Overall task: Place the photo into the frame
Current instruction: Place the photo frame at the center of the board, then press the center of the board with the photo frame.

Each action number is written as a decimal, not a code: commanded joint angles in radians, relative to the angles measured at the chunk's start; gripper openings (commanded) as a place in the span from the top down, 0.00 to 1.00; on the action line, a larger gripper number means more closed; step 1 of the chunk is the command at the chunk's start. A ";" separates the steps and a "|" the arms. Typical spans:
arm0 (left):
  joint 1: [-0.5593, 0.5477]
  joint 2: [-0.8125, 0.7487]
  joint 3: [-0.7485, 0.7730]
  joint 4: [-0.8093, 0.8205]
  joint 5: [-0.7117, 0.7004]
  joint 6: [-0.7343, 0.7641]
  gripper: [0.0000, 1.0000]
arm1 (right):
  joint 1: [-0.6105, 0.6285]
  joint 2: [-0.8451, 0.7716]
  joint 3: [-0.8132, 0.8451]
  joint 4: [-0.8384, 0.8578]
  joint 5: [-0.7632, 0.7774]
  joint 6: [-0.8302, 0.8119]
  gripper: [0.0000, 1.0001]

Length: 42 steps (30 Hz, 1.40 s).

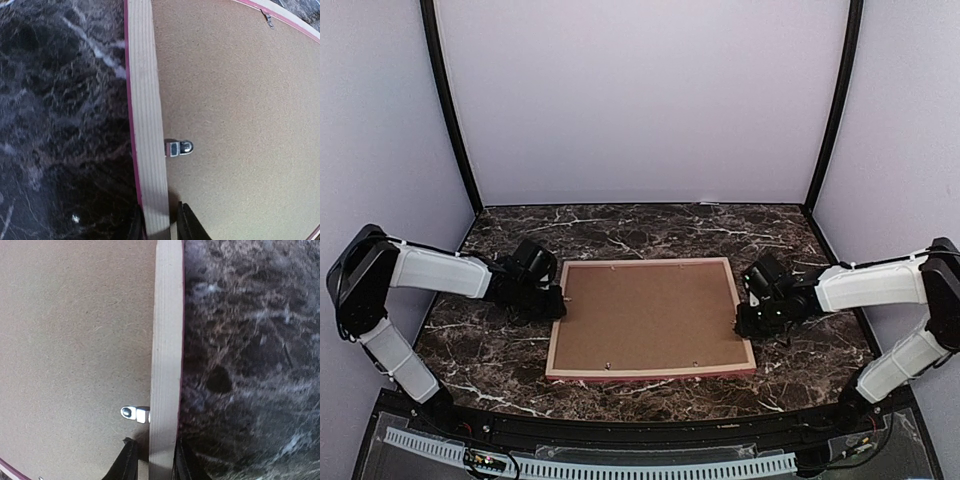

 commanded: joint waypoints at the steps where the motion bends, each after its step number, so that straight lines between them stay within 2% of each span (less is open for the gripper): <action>1: 0.000 0.056 0.122 -0.030 0.082 0.079 0.71 | -0.033 0.101 0.080 0.045 0.020 -0.104 0.71; 2: 0.001 0.055 0.134 -0.038 0.079 0.082 0.68 | -0.035 0.103 0.094 0.035 0.026 -0.115 0.68; 5: 0.001 0.044 0.162 -0.064 0.041 0.100 0.49 | -0.037 0.094 0.107 0.016 0.029 -0.123 0.57; 9: 0.001 0.024 0.187 -0.116 -0.013 0.143 0.32 | -0.036 0.055 0.073 0.009 0.004 -0.108 0.47; 13: 0.001 -0.014 0.193 -0.170 -0.069 0.184 0.22 | -0.032 0.005 0.010 0.021 -0.051 -0.076 0.42; 17: 0.001 -0.086 0.165 -0.174 -0.075 0.209 0.18 | -0.015 -0.037 -0.050 0.020 -0.054 -0.036 0.42; 21: -0.012 -0.179 0.107 -0.107 -0.007 0.224 0.18 | -0.013 -0.073 -0.105 0.024 -0.054 -0.006 0.50; 25: -0.068 -0.266 0.041 0.003 0.070 0.230 0.19 | -0.015 -0.083 -0.121 0.027 -0.031 0.004 0.66; 34: -0.330 -0.232 0.060 0.080 0.024 0.362 0.21 | -0.023 0.003 0.017 -0.002 -0.001 -0.047 0.99; 42: -0.567 -0.071 0.192 0.036 -0.214 0.572 0.19 | -0.039 0.003 0.187 -0.143 -0.058 -0.116 1.00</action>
